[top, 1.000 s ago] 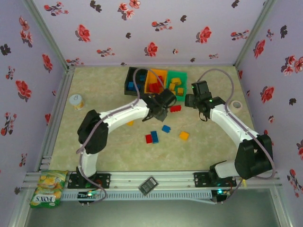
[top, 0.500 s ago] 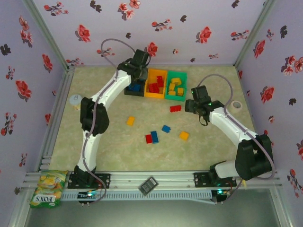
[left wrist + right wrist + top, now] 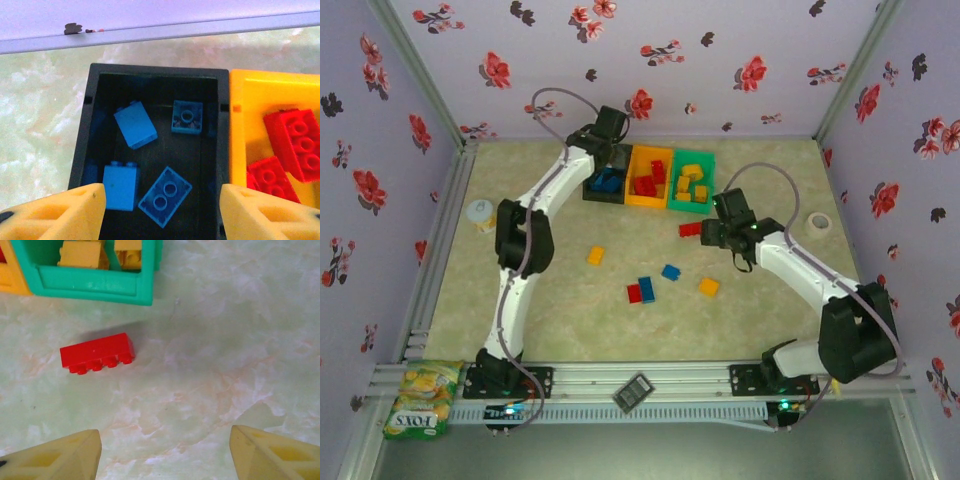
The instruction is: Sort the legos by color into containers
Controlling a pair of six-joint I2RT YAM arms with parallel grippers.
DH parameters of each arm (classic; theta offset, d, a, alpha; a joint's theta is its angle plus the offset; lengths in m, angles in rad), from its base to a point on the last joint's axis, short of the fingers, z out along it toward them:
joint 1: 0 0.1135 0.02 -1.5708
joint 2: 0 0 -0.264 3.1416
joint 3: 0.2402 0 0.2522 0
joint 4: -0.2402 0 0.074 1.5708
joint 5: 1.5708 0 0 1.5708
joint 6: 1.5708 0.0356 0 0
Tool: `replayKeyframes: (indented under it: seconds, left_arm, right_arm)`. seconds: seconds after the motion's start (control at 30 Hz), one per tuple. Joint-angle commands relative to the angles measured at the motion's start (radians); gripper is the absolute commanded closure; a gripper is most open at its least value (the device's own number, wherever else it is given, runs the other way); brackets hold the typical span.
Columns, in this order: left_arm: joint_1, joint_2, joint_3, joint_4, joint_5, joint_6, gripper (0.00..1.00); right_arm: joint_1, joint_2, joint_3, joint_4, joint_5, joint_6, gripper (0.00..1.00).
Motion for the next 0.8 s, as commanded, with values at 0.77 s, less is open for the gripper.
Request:
replayKeyframes:
  seconds: [0.77]
  left_arm:
    - [-0.033,-0.763,-0.699,0.11,0.013,-0.107,0.32]
  right_arm:
    - [0.456,0.4,0.253,0.255,-0.047,0.367,0.35]
